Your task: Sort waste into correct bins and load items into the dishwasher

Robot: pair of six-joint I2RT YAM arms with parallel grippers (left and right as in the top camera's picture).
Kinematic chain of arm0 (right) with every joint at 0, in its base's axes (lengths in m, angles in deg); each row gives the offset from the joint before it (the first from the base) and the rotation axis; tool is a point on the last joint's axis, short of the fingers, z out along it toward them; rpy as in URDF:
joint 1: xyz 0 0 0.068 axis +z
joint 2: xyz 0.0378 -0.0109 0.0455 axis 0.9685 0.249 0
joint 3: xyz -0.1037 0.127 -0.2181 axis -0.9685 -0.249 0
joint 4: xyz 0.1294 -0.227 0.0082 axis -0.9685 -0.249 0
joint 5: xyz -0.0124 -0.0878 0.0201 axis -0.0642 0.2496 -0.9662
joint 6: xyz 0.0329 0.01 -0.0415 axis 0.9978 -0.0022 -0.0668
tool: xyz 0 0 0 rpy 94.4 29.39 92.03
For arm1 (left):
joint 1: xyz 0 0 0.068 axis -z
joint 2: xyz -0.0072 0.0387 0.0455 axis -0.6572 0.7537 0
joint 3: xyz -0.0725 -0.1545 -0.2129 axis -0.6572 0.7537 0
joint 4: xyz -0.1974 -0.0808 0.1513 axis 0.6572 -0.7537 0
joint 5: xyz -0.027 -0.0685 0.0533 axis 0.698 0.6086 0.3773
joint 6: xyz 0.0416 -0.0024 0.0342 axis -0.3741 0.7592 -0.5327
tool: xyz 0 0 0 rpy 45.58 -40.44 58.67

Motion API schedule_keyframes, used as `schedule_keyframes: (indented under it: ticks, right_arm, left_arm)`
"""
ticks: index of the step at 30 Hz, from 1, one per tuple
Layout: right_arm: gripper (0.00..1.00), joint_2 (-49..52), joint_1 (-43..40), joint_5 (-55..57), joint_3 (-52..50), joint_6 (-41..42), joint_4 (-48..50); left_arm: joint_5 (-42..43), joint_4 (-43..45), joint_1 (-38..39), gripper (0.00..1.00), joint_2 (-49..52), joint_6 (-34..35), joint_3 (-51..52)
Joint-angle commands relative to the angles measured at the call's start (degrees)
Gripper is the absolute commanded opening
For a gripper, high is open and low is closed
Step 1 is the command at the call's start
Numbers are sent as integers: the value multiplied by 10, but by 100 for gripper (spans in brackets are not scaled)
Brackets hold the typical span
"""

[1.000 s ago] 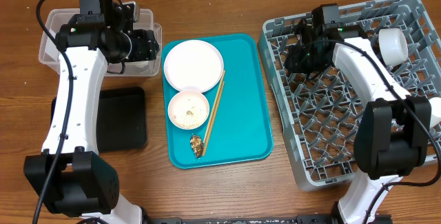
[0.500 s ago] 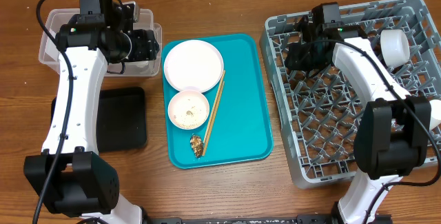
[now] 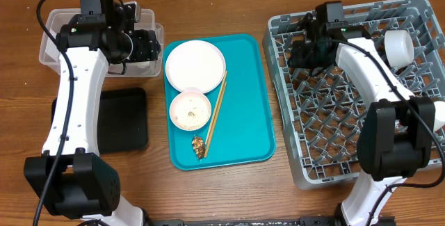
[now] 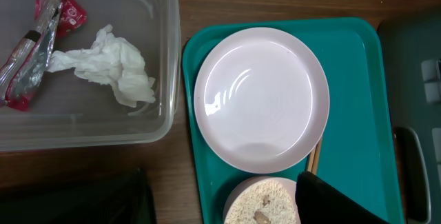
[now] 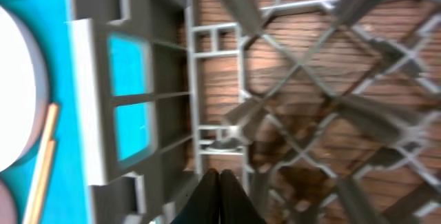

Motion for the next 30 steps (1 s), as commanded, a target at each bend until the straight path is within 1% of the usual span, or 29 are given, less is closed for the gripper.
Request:
schedule_keyframes:
  ticks: [1, 13, 14, 17, 19, 30]
  right_arm:
    - [6, -2, -4, 27, 0, 3, 5]
    - [6, -2, -4, 19, 0, 3, 17]
    - [6, -2, -4, 5, 0, 2, 17]
    - [6, -2, -3, -61, 0, -36, 13]
    - [6, -2, -3, -82, 0, -37, 14]
    - [6, 7, -3, -59, 0, -31, 56]
  left_arm:
    - [-3, 1, 4, 72, -3, -13, -7]
    - [-3, 1, 4, 73, -3, -13, -7]
    - [-3, 1, 4, 72, -3, -13, -7]
    - [-3, 1, 4, 73, -3, -13, -7]
    - [-3, 1, 4, 72, -3, -13, -7]
    - [-3, 1, 4, 72, -3, -12, -7]
